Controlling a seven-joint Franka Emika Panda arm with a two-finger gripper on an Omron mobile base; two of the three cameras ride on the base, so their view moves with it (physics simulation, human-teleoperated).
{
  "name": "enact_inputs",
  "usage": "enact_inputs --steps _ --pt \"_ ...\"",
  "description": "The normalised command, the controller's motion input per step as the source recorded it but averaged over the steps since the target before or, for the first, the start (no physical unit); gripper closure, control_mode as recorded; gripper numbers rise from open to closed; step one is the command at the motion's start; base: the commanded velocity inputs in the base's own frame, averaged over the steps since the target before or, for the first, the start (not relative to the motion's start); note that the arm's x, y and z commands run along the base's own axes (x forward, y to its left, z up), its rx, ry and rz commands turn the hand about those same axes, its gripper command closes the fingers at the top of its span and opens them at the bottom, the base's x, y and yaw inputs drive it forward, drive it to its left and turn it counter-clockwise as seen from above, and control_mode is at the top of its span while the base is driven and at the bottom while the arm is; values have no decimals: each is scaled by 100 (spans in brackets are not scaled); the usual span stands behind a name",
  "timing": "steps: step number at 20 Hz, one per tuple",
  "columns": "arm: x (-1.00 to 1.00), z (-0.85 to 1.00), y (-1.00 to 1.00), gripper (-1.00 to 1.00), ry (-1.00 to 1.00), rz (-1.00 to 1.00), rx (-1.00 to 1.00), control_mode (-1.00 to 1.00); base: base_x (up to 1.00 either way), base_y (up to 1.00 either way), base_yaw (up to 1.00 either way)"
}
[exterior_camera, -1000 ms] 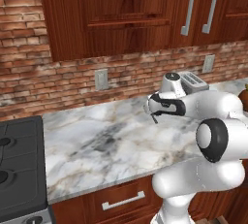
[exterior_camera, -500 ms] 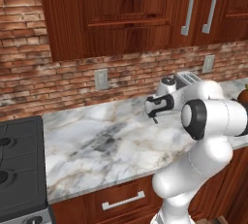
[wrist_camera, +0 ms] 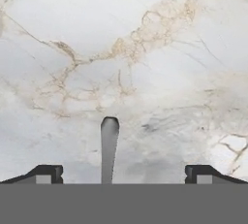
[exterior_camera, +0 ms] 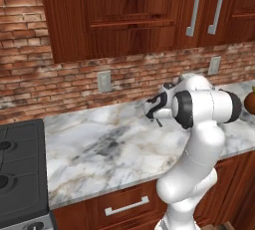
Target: Organize the utensils by type. Pick up the wooden spoons from the counter and place them in the open cabinet. Then pick up the metallic utensils from the counter and place them in the open drawer.
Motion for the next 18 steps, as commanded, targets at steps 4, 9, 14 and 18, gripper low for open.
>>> enact_inputs --steps 4,9,14,18 --pt "43 -24 -1 -100 0 6 0 -100 0 0 0" --pt "39 -28 -2 -100 0 6 0 -100 0 0 0" --pt "39 -24 -4 -100 0 5 0 -100 0 0 0" --pt "26 -25 -10 -100 0 5 0 -100 0 0 0"
